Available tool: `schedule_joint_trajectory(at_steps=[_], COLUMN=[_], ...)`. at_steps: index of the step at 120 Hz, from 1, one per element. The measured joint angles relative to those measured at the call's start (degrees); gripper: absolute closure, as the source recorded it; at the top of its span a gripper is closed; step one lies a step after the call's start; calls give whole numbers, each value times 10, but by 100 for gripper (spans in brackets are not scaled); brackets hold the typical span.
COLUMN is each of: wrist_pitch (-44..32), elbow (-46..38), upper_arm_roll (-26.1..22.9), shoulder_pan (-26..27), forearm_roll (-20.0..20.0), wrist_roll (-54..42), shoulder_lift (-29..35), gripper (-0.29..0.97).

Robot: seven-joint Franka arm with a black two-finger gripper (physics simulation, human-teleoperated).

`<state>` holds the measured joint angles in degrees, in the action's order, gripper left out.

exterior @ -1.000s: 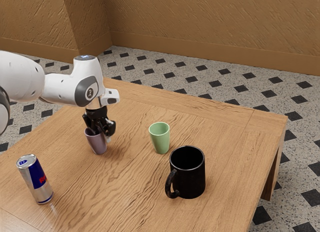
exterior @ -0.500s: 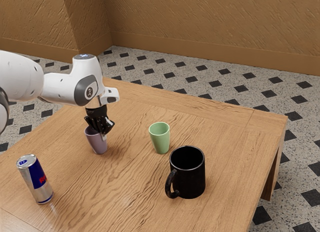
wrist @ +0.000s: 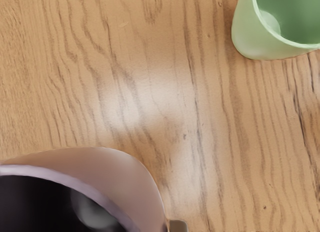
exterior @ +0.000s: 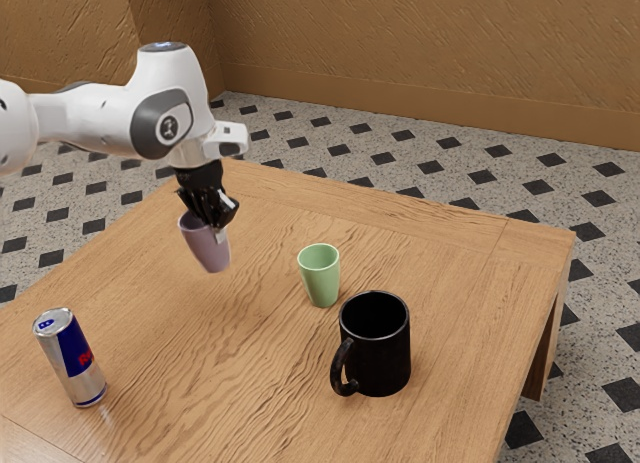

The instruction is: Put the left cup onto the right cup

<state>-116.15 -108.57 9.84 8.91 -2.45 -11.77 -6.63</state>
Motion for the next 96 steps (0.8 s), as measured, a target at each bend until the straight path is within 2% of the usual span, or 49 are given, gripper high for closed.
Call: schedule_joint_trajectory(at_steps=[15,32,68,96], wrist_pitch=[30,67,131,152], elbow=[30,102,288,387], upper_arm_roll=[-20,-54,-82,-85], shoulder_pan=[4,3,2,7], forearm_roll=[3,9,14,16], wrist_roll=[0,0,0,-2], shoulder_lift=[6,-16,-163,-251], gripper=[78,78,78,78])
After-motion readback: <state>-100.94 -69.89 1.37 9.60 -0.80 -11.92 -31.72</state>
